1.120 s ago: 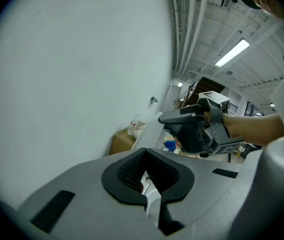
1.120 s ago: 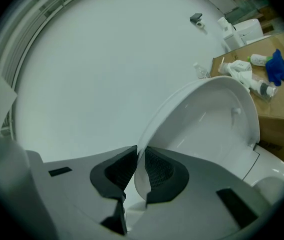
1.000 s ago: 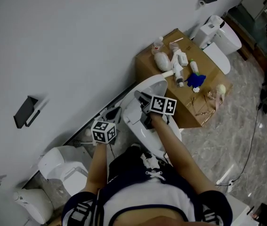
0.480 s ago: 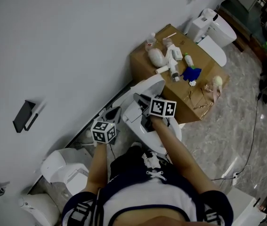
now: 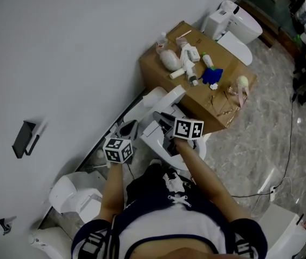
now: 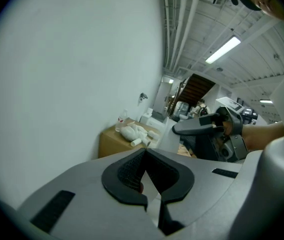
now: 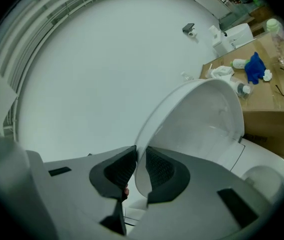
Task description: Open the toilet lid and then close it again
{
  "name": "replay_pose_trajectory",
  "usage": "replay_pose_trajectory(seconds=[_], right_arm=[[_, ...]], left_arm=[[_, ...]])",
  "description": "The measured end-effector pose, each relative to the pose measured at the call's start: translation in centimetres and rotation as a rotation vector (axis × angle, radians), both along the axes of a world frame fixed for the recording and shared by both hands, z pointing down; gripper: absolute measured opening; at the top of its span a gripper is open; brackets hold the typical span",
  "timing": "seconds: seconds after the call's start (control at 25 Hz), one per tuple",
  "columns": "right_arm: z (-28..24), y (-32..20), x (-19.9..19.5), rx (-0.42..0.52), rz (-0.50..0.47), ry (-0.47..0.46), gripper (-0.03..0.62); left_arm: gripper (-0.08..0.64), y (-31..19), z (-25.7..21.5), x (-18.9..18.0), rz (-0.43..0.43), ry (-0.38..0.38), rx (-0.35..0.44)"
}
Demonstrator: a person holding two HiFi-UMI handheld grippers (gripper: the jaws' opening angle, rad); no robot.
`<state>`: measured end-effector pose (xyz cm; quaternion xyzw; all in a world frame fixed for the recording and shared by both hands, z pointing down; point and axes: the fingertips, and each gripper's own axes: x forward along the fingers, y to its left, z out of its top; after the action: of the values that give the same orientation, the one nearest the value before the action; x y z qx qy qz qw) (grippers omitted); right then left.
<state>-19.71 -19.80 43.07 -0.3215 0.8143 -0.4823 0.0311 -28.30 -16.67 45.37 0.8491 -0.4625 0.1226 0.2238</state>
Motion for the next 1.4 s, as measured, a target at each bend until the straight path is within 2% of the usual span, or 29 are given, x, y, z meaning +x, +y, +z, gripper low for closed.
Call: replay_pose_trajectory(seconds=[1.4], right_arm=[[4.9, 10.6, 9.7, -0.095, 0.182, -0.006, 0.057]], left_arm=[[0.006, 5.7, 1.3, 9.1, 0.247, -0.031, -0.033]])
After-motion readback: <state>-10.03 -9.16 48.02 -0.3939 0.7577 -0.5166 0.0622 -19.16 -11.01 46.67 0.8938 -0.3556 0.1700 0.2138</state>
